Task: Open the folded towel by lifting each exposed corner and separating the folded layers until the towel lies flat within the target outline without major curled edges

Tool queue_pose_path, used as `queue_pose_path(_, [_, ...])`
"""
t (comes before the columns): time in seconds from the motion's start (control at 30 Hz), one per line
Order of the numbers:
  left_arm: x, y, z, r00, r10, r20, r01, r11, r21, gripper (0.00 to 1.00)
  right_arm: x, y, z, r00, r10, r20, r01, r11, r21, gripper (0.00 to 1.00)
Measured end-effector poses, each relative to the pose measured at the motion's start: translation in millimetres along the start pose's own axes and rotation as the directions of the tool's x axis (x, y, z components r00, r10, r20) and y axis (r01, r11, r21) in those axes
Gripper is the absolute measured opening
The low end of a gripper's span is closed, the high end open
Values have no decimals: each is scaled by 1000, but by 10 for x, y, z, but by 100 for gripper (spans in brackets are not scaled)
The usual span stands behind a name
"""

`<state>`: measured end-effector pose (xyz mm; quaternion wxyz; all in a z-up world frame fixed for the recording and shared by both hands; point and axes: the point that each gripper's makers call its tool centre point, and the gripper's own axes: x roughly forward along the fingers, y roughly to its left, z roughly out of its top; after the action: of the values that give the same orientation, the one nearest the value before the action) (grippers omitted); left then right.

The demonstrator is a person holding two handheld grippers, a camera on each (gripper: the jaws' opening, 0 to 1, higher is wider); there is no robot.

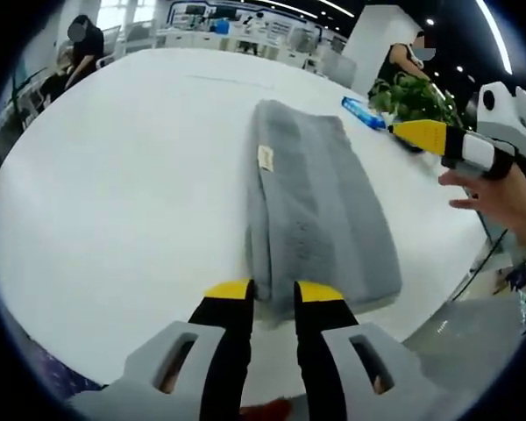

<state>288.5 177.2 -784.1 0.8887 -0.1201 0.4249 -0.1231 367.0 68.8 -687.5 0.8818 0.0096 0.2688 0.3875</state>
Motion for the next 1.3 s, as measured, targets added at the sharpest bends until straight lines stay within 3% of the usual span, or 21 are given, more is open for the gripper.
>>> queue_pose_path(0.1, [0,-3,1,1000,-12,0,12,1000,-13,13,-69,45,-47,1000,-16,25,15,999,38,16])
queue_pose_path(0.23, [-16,-34,22,999,-32,4,32,999,-22,6,-133,169,-223,999,-12,48,5,989,147,13])
queue_pose_path(0.33, [-28,-85,48,999,-52,11,52,999,-7,5,-141,253,-397,999,1,32,-5,990,144,12])
queue_pose_path(0.47, [-34,-174,107,996,-77,37,75,995,63,5,-137,313,-541,999,32,1,-32,988,151,20])
queue_pose_path(0.63, [-46,-226,130,996,-77,42,72,992,105,5,-169,324,-657,998,62,30,-67,971,230,23])
queue_pose_path(0.7, [-57,-274,154,994,-98,52,92,990,109,5,-178,356,-714,995,90,39,-97,955,279,23])
queue_pose_path(0.73, [-63,-310,167,992,-111,60,104,988,117,5,-184,415,-713,991,131,18,-129,935,330,22])
queue_pose_path(0.77, [-74,-344,172,991,-119,62,110,985,130,5,-174,432,-656,989,141,45,-148,928,343,21])
queue_pose_path(0.8, [-78,-375,183,989,-128,67,117,981,153,5,-152,415,-596,989,124,80,-144,929,340,21])
queue_pose_path(0.97, [-77,-531,253,981,-167,101,126,935,331,5,-89,568,-723,986,168,14,-163,928,334,21])
queue_pose_path(1.13, [-74,-690,200,972,-219,80,170,899,403,4,-26,691,-744,977,212,10,-201,910,363,22])
queue_pose_path(1.2, [-63,-665,188,977,-202,75,148,883,445,4,-15,680,-762,979,206,1,-192,910,367,20])
queue_pose_path(1.3, [-61,-686,197,973,-217,77,159,877,453,4,-16,668,-741,978,206,18,-196,891,411,21])
